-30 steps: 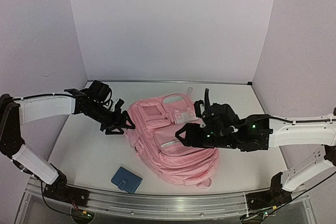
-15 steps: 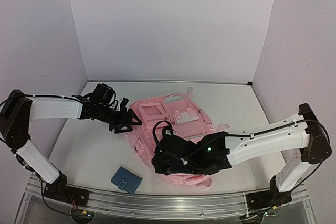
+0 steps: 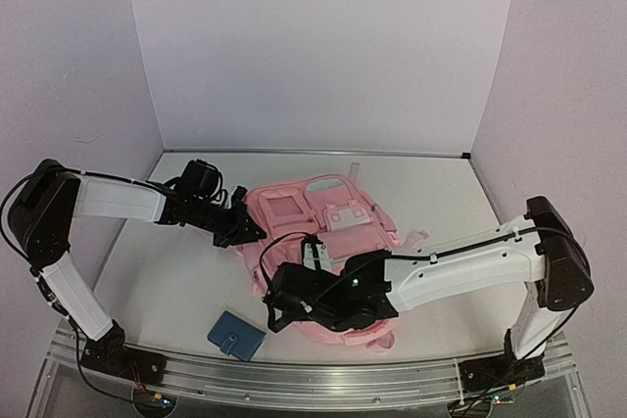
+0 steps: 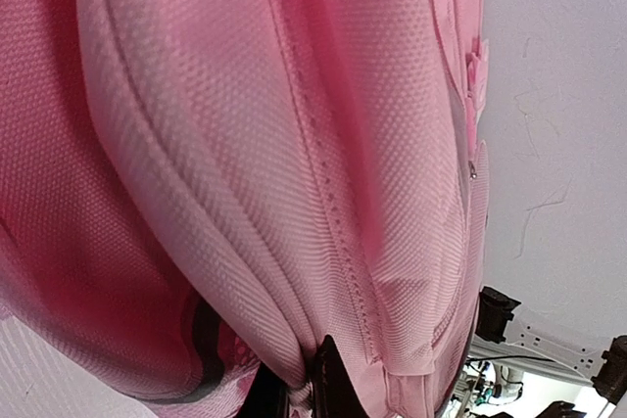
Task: Pack the student bag
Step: Zip the student bag at the center of the board.
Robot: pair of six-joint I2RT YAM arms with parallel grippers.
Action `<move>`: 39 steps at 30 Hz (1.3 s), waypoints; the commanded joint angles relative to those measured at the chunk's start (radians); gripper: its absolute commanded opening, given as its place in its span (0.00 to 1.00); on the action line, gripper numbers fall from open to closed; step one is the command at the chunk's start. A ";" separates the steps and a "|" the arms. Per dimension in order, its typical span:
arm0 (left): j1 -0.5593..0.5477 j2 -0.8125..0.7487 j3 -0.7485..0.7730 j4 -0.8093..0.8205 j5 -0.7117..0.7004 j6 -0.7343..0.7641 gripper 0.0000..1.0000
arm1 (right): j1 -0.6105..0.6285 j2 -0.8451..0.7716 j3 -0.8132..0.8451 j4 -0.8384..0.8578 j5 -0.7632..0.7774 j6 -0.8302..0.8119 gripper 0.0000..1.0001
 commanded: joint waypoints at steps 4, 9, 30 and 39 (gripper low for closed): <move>-0.003 -0.106 0.000 0.115 0.024 -0.014 0.00 | -0.010 0.036 0.032 -0.105 0.219 0.126 0.30; -0.006 -0.177 -0.017 0.104 0.023 -0.025 0.00 | -0.044 0.059 0.039 -0.135 0.290 0.147 0.30; 0.162 -0.037 -0.007 0.127 -0.013 0.043 0.00 | -0.247 -0.425 -0.608 0.578 -0.497 0.051 0.00; 0.234 -0.038 0.008 0.123 -0.017 0.156 0.00 | -0.328 -0.472 -0.694 0.592 -0.455 0.049 0.00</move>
